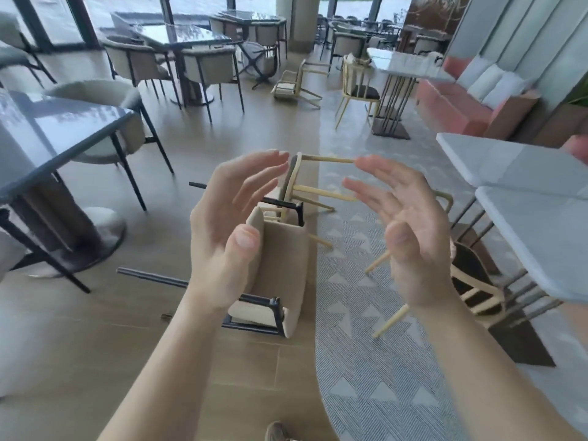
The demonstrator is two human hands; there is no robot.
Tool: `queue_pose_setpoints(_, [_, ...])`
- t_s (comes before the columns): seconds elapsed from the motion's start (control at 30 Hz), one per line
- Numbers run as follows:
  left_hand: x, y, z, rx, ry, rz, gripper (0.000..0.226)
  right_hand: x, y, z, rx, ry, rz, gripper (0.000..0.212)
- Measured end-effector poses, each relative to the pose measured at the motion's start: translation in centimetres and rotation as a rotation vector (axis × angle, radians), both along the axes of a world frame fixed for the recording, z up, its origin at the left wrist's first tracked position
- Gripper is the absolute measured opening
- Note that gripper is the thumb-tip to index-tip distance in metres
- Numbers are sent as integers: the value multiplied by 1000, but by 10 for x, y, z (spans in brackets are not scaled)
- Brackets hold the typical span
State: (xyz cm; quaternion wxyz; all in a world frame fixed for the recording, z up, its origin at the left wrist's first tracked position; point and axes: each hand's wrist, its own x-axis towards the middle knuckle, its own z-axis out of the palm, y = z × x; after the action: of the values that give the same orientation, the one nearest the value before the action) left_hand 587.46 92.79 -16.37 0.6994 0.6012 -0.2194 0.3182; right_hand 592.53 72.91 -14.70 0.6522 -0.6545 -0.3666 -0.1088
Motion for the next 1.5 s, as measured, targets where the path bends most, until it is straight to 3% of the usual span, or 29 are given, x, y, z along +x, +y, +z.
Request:
queue_pose_setpoints(0.33, [154, -26, 15, -15, -12, 163, 79, 174, -12, 15, 13, -8, 100, 84])
queue_pose_setpoints(0.43, [180, -26, 16, -6, 3, 277, 80, 221, -7, 4, 9, 15, 208, 90])
queue_pose_setpoints(0.67, [231, -64, 1, -16, 32, 559, 81, 327, 0, -18, 76, 13, 498, 81])
queue_pose_setpoints(0.93, [253, -117, -14, -129, 107, 901, 83, 377, 19, -25, 35, 52, 834, 87])
queue_pose_setpoints(1.07, [252, -111, -18, -148, 71, 1051, 83, 388, 57, -25, 101, 14, 929, 78])
queue_pose_setpoints(1.27, [284, -80, -48, -157, 72, 1106, 82, 418, 82, -58, 30, -5, 948, 80])
queue_pose_setpoints(1.5, [355, -47, -123, -195, 208, 1047, 82, 474, 111, -132, -42, 43, 924, 84])
